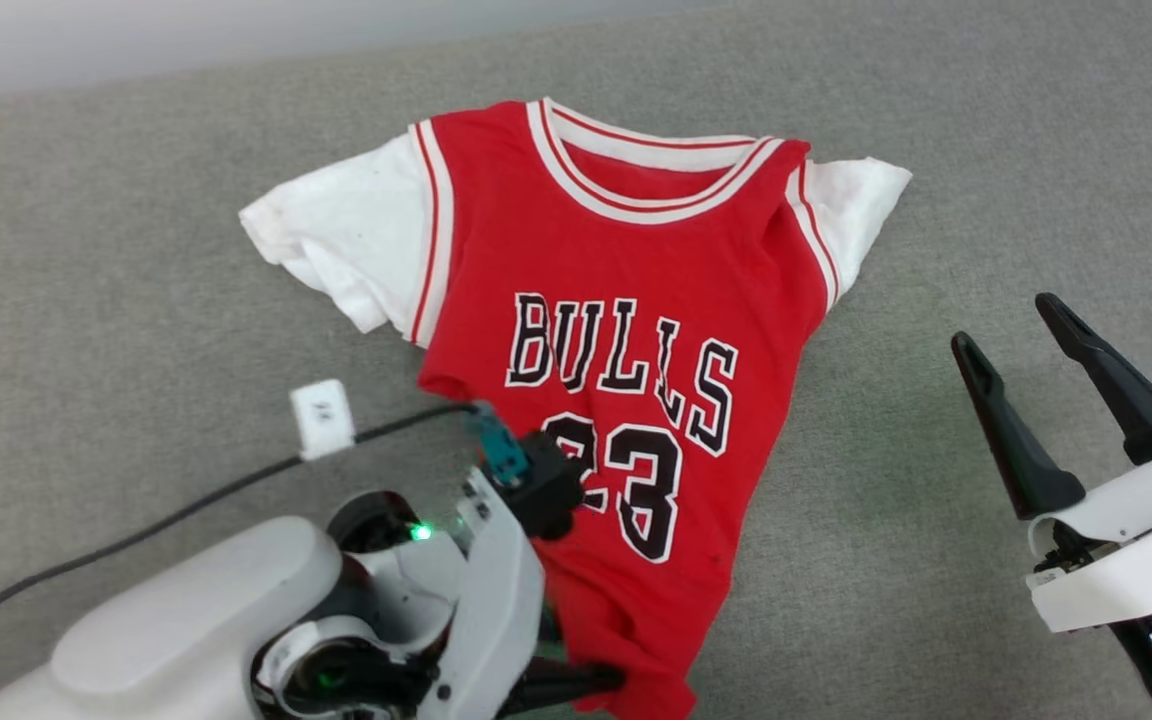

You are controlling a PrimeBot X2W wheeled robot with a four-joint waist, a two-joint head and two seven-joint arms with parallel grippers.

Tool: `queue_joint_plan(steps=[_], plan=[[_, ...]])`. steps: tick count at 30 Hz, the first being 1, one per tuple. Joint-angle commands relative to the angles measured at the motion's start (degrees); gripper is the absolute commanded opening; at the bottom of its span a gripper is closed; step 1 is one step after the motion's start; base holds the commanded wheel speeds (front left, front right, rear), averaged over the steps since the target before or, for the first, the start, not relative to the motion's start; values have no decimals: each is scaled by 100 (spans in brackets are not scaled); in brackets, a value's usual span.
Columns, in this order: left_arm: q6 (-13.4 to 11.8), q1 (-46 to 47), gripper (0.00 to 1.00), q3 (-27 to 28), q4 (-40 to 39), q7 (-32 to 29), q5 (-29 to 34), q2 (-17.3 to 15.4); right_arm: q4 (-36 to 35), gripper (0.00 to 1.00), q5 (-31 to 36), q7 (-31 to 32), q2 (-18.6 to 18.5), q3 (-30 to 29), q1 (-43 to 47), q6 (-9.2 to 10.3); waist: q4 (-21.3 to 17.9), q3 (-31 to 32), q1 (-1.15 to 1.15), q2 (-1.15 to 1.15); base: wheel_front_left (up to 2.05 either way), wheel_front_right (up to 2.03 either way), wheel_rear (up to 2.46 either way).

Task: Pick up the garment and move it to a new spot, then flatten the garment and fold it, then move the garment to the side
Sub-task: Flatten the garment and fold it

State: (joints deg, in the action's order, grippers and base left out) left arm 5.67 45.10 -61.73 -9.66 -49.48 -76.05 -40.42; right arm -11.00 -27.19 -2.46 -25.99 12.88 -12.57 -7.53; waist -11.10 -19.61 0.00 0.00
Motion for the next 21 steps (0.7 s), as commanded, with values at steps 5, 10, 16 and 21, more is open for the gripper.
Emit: queue_joint_plan(steps=[5,10,16,21], plan=[[-136,-272,100,508,-142,843,118,-290,62,100,-98,-18,-37,-156,181,8,267,230,0,0,0,0,0],[-285,-392,100,955,-323,1515,229,-582,249,100,-54,-56,-89,-260,296,8,478,313,0,0,0,0,0],[-352,-124,100,1419,-76,2252,594,-569,299,100,-57,-108,-54,-356,252,8,587,204,0,0,0,0,0],[-355,511,100,1800,889,2866,1097,-335,264,100,-26,-237,90,-342,17,8,387,-88,0,0,0,0,0]])
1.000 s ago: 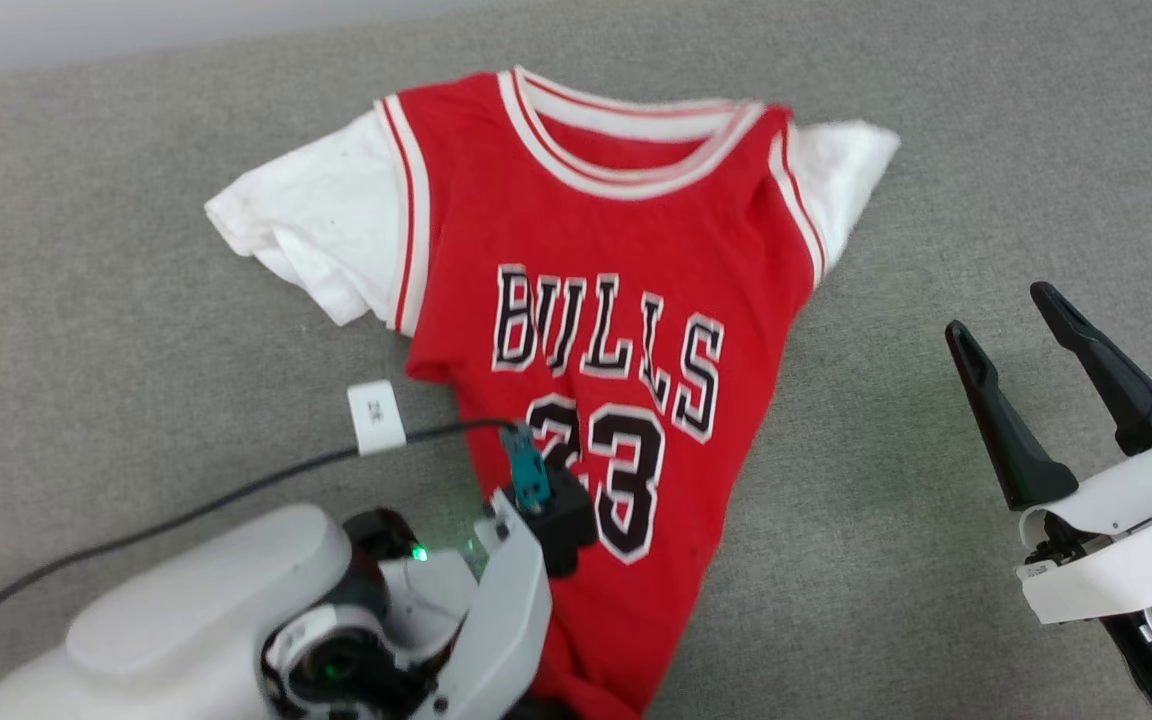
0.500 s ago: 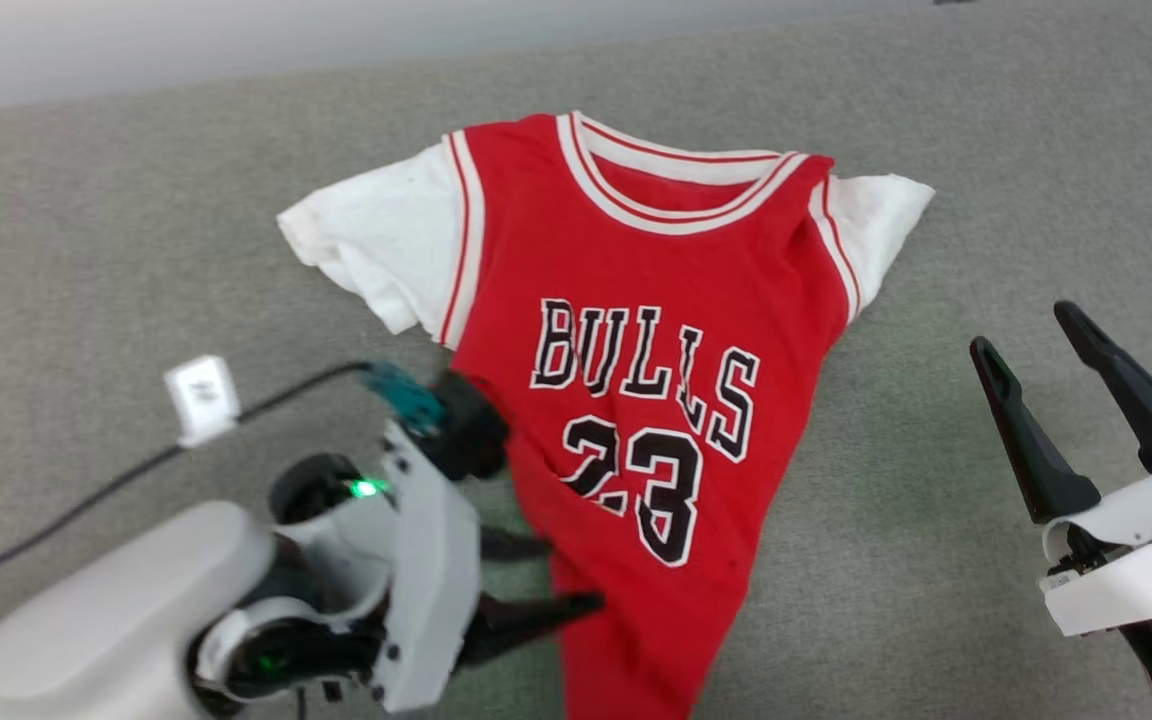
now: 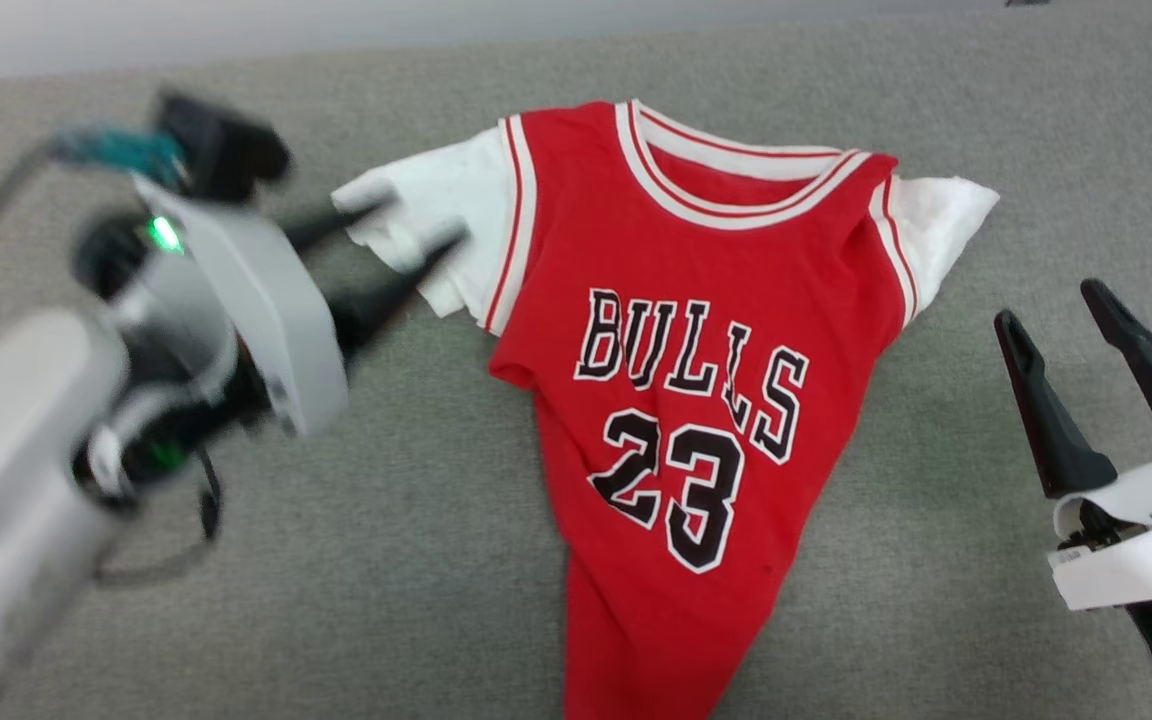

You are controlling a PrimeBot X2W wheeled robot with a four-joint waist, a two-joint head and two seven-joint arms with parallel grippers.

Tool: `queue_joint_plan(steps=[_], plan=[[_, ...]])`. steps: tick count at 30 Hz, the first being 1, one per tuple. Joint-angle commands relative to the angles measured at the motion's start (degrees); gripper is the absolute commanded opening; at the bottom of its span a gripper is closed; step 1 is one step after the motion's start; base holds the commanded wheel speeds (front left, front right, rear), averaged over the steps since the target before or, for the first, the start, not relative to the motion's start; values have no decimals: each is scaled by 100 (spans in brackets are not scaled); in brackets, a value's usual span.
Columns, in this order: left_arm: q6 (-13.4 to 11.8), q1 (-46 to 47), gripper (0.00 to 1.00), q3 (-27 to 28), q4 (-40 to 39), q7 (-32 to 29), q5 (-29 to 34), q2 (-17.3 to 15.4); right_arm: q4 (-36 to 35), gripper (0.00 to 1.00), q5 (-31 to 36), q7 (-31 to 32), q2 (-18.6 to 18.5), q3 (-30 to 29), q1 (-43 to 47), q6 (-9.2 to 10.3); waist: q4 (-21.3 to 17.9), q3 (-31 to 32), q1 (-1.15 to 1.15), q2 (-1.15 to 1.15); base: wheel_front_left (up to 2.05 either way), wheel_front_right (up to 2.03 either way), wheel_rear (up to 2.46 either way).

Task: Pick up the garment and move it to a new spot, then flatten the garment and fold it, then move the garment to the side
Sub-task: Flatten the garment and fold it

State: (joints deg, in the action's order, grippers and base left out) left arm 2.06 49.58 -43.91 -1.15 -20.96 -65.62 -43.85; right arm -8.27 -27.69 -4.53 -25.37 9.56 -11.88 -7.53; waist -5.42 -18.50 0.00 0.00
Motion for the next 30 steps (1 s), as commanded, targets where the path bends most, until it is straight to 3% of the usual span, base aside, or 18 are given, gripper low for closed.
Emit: queue_joint_plan(steps=[1,8,17,24,25,26,28,29,30], plan=[[34,241,100,49,295,105,189,63,-9,100,41,-62,64,-10,-90,8,-247,-271,0,0,0,0,0],[176,1527,100,4,2248,245,936,454,48,100,90,-281,320,64,-354,8,-806,-774,0,0,0,0,0],[510,2596,100,-684,4122,-1463,934,686,173,100,95,-434,376,152,-444,8,-1213,-1212,0,0,0,0,0],[546,2594,100,-958,4503,-2635,344,746,169,100,103,-420,366,186,-521,8,-1225,-1306,0,0,0,0,0],[548,2558,93,-1020,4396,-2776,229,773,177,100,96,-413,348,175,-526,8,-1204,-1311,0,0,0,0,0],[551,2522,67,-1055,4308,-2882,116,783,183,100,89,-400,323,169,-539,8,-1184,-1314,0,0,0,0,0],[557,2488,27,-1102,4142,-3077,-118,779,169,100,94,-353,257,184,-601,8,-1139,-1325,0,0,0,0,0],[558,2489,0,-1117,4058,-3128,-190,753,154,100,91,-313,221,207,-669,8,-1123,-1334,0,0,0,0,0],[558,2509,0,-1127,3979,-3108,-217,711,139,100,60,-263,173,239,-739,8,-1107,-1345,0,0,0,0,0]])
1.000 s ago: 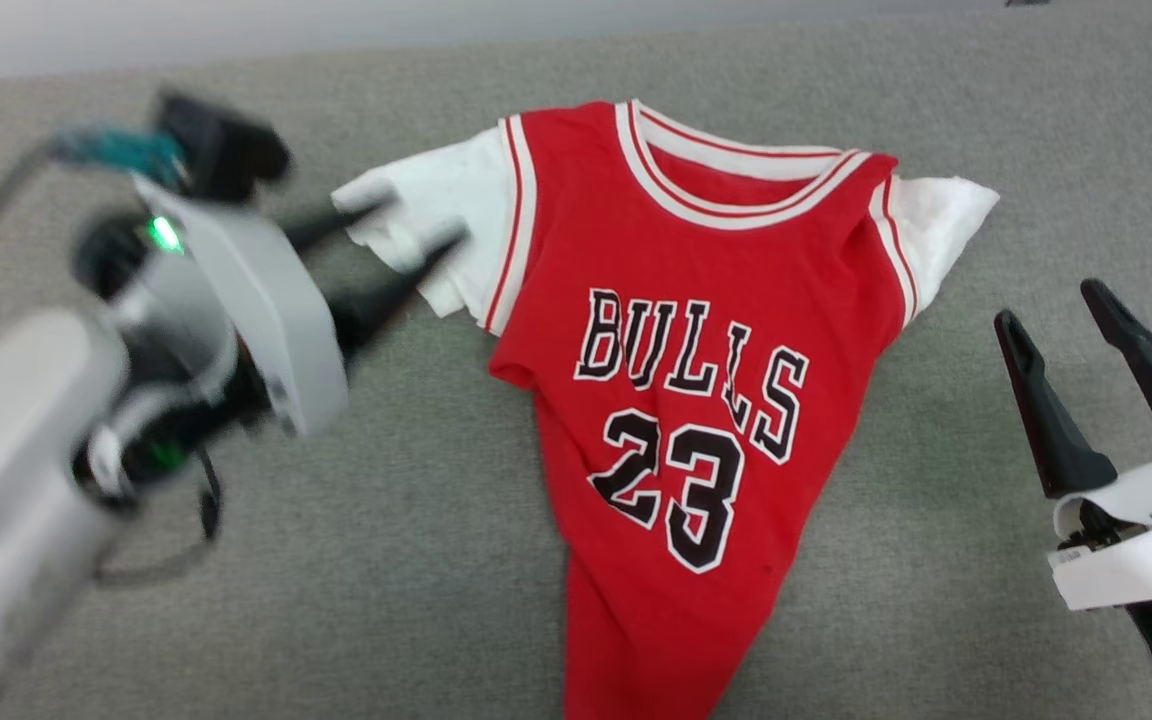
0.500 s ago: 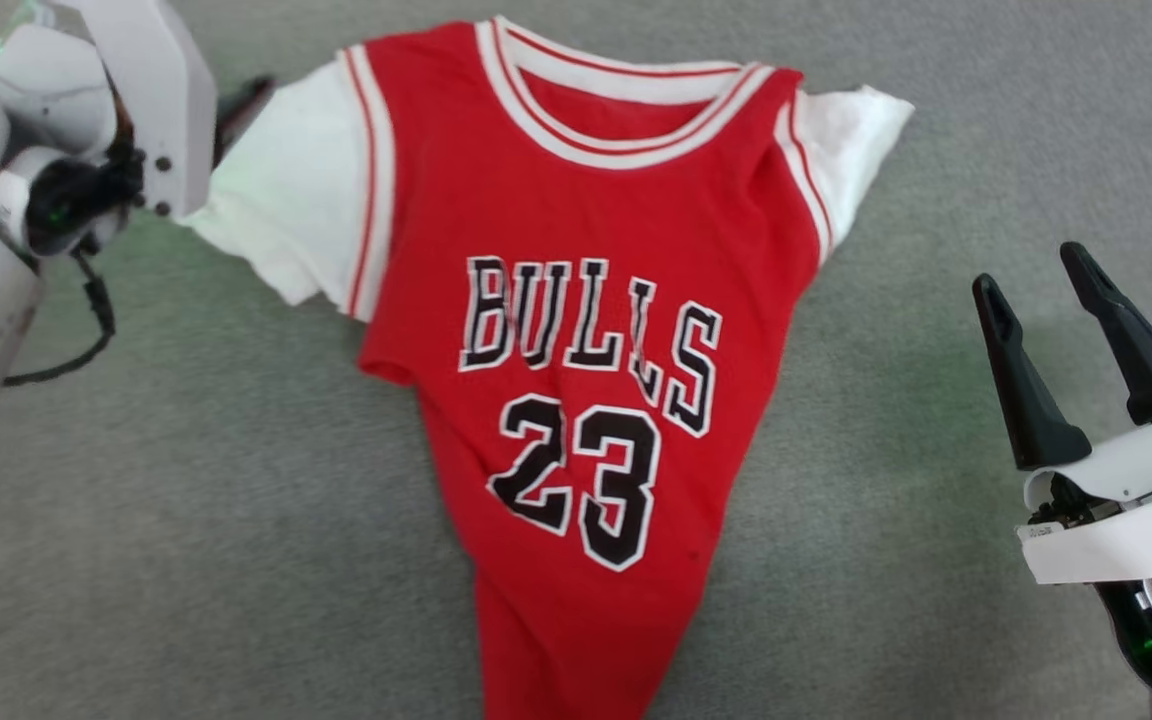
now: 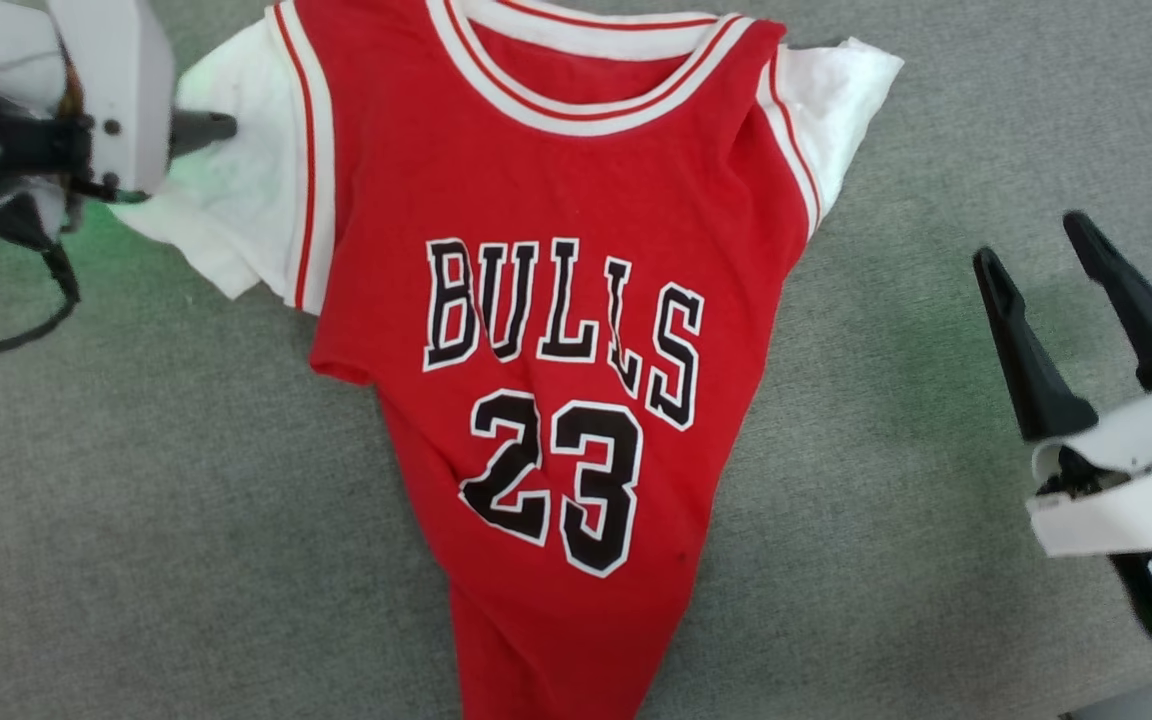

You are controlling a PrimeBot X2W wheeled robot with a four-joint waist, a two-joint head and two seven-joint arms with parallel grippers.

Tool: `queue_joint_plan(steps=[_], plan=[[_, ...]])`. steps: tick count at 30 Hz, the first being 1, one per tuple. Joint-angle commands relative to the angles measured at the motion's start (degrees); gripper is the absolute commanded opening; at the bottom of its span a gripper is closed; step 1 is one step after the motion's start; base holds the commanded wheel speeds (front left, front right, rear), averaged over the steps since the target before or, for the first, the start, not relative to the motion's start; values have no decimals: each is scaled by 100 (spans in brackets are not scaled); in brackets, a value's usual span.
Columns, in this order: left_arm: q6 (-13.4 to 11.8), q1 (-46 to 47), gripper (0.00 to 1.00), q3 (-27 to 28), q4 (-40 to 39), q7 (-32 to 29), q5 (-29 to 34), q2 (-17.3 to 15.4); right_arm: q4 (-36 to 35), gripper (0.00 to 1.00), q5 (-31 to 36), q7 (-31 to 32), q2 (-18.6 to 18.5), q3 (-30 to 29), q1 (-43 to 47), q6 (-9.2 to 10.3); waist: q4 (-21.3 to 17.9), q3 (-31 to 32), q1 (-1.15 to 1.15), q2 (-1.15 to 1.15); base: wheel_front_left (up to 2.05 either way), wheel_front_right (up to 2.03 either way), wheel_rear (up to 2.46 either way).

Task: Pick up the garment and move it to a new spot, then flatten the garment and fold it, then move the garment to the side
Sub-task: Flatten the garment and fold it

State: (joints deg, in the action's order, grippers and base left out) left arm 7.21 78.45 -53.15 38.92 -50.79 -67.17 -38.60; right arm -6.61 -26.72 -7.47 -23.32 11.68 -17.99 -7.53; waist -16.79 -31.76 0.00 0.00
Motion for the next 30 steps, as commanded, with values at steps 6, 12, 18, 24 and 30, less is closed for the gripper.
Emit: queue_joint_plan(steps=[6,12,18,24,30], plan=[[35,-177,0,-300,-243,157,-117,167,71,100,-458,836,-687,637,-1052,8,175,-160,0,0,0,0,0],[35,-50,0,-473,-395,321,-248,292,646,100,-1282,2116,-1686,1722,-2603,9,448,-301,0,0,0,0,0],[36,-39,0,-679,-521,466,-413,312,1336,100,-1837,2917,-2129,2809,-3879,8,734,-376,0,0,0,0,0],[27,-35,0,-865,-558,595,-628,289,1836,100,-2221,2896,-2302,3698,-4696,8,875,-410,0,0,0,0,0],[19,19,0,-1058,-591,706,-754,289,2204,100,-2460,2803,-2332,4404,-5226,9,926,-430,0,0,0,0,0]])
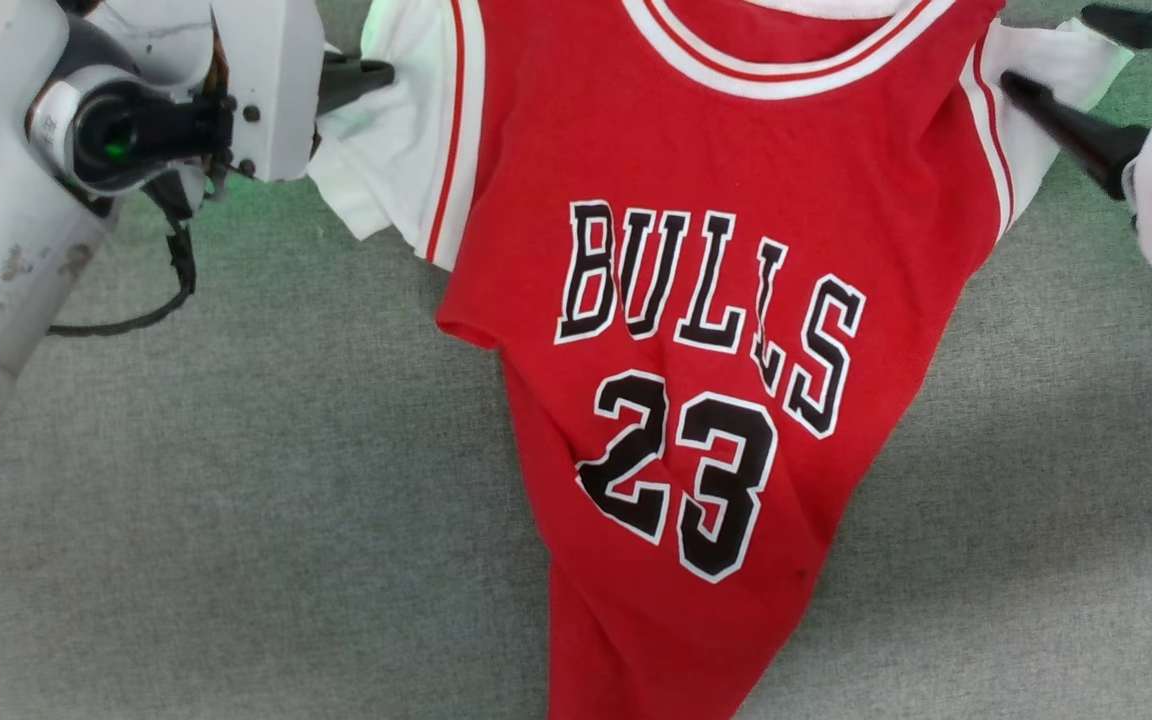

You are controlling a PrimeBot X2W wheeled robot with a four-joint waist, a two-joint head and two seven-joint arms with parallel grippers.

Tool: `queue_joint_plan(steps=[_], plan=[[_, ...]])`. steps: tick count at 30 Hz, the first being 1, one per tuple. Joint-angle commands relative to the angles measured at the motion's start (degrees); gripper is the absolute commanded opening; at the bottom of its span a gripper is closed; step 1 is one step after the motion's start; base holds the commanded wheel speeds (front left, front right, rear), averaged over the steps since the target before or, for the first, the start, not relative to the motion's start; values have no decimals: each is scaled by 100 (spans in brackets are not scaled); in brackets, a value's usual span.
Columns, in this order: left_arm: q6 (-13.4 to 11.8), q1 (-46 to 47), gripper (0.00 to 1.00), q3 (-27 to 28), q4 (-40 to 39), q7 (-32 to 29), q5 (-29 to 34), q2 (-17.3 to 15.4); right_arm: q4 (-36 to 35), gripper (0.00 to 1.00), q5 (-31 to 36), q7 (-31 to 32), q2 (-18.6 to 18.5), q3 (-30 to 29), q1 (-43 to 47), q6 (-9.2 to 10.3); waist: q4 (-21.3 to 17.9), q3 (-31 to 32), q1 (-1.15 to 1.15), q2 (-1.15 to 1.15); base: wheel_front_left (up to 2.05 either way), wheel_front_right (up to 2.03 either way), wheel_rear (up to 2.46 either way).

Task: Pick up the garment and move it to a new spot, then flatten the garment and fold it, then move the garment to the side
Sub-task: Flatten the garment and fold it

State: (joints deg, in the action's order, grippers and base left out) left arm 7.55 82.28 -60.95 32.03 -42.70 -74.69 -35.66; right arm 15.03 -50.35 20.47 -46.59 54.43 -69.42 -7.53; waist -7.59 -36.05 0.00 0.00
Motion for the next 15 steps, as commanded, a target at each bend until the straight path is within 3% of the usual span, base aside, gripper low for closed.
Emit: queue_joint_plan(steps=[1,2,3,5,6,7,8,15], plan=[[-15,-356,0,-307,95,-80,-22,0,73,100,-157,16,-10,244,-158,9,9,4,0,0,0,0,0],[-15,-348,0,-338,96,-49,-43,8,82,100,-249,26,-12,350,-214,8,10,12,0,0,0,0,0],[-15,-343,0,-366,100,-36,-69,15,85,93,-358,46,-21,457,-252,8,10,22,0,0,0,0,0],[-15,-339,0,-417,94,9,-112,25,42,49,-524,82,-62,685,-332,8,8,43,0,0,0,0,0],[-15,-338,0,-441,85,38,-148,26,15,33,-596,74,-90,784,-386,9,8,51,0,0,0,0,0],[-15,-335,0,-462,83,55,-175,21,-3,6,-652,33,-115,868,-434,8,6,58,0,0,0,0,0],[-15,-328,0,-484,85,63,-208,12,-17,0,-707,0,-130,962,-478,8,2,63,0,0,0,0,0],[-15,-277,0,-564,118,343,-339,-11,-27,0,-959,-415,-238,1437,-740,8,-6,144,0,0,0,0,0]])
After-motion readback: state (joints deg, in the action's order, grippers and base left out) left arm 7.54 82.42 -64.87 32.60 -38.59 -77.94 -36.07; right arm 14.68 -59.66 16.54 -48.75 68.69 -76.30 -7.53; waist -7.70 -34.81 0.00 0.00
